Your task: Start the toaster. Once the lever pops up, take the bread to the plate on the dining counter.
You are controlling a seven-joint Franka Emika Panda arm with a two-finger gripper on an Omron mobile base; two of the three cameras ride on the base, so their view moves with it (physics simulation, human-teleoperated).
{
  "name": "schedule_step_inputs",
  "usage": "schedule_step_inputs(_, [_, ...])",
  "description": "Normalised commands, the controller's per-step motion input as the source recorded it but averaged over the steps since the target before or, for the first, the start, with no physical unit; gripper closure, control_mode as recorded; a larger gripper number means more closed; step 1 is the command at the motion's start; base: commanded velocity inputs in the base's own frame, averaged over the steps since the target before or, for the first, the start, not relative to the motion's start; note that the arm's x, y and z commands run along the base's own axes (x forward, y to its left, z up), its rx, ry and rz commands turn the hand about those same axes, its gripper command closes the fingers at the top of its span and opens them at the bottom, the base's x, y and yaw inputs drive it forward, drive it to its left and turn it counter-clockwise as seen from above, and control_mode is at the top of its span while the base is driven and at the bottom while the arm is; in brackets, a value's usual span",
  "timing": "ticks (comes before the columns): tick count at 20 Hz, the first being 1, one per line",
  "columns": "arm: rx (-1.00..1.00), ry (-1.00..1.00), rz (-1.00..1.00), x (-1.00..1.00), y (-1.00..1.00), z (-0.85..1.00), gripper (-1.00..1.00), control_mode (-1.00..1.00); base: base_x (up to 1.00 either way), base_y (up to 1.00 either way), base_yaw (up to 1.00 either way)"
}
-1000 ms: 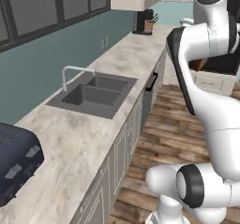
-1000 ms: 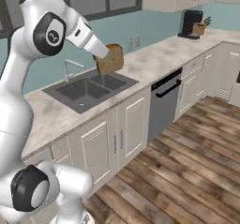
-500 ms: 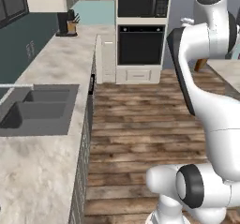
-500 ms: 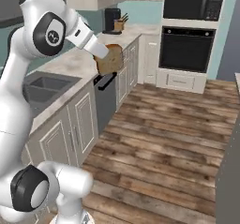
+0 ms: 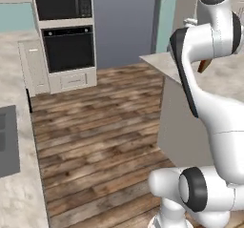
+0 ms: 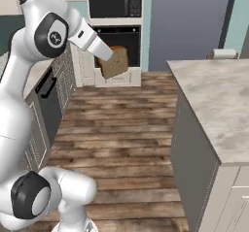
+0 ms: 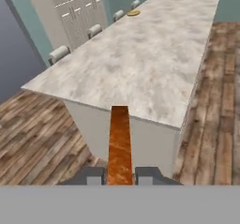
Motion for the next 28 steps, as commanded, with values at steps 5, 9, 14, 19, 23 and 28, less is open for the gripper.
schedule_step_inputs(5, [0.00, 0.00, 0.00, 0.00, 0.00, 0.00, 1.00, 1.00, -0.14, 0.00, -0.59])
schedule_step_inputs(9, [0.00, 0.00, 0.00, 0.00, 0.00, 0.00, 1.00, 1.00, -0.06, 0.00, -0.57])
schedule_step_inputs(14, [0.00, 0.00, 0.00, 0.00, 0.00, 0.00, 1.00, 1.00, 0.00, -0.12, -0.49])
schedule_step_inputs(19, [0.00, 0.00, 0.00, 0.00, 0.00, 0.00, 1.00, 1.00, 0.10, -0.25, -0.39])
schedule_step_inputs(23, [0.00, 0.00, 0.00, 0.00, 0.00, 0.00, 1.00, 1.00, 0.02, 0.58, -0.43])
schedule_step_inputs(28, [0.00, 0.00, 0.00, 0.00, 0.00, 0.00, 1.00, 1.00, 0.00, 0.99, -0.34])
